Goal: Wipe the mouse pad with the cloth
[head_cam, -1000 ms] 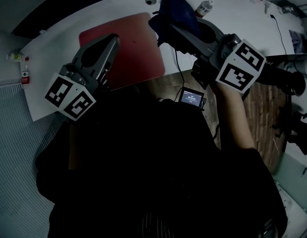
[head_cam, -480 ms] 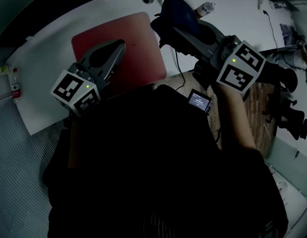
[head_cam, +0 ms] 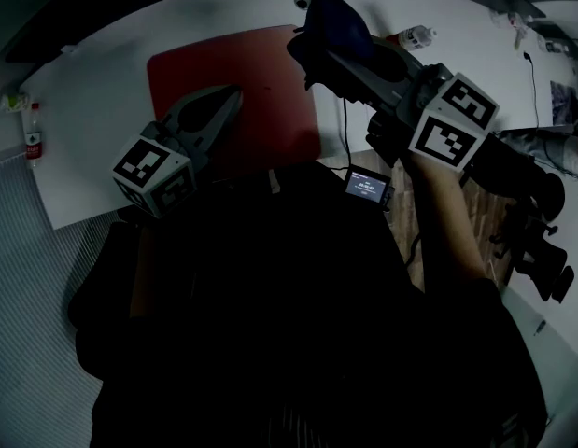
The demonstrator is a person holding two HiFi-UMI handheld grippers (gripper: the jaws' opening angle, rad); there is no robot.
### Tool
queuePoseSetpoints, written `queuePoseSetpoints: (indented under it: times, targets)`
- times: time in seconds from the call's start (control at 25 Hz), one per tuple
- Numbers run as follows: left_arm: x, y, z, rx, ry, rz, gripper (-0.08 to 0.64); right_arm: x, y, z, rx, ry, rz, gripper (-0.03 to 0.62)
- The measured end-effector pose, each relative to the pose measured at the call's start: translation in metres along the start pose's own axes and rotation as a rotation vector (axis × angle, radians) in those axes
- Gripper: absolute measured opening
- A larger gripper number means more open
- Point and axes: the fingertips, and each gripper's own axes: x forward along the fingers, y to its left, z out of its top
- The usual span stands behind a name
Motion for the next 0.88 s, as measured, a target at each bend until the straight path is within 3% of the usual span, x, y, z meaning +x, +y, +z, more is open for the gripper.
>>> queuePoseSetpoints:
  times: [0.32,0.48,0.88]
  targets:
    - [0.001,0.037,-0.042,-0.078,0.086,0.062,0.008,0.029,-0.033,-0.010,-0.012,0.017,0.035,0.072]
    - [0.003,0.064,-0.067,-0.111,0.135,0.133,0.008,0.033,-0.052,-0.027,0.027,0.020,0.026,0.072]
    - [0.023,0.102,-0.140,-0.183,0.294,0.198,0.008,0.048,-0.084,-0.084,0.089,0.113,0.003,0.072]
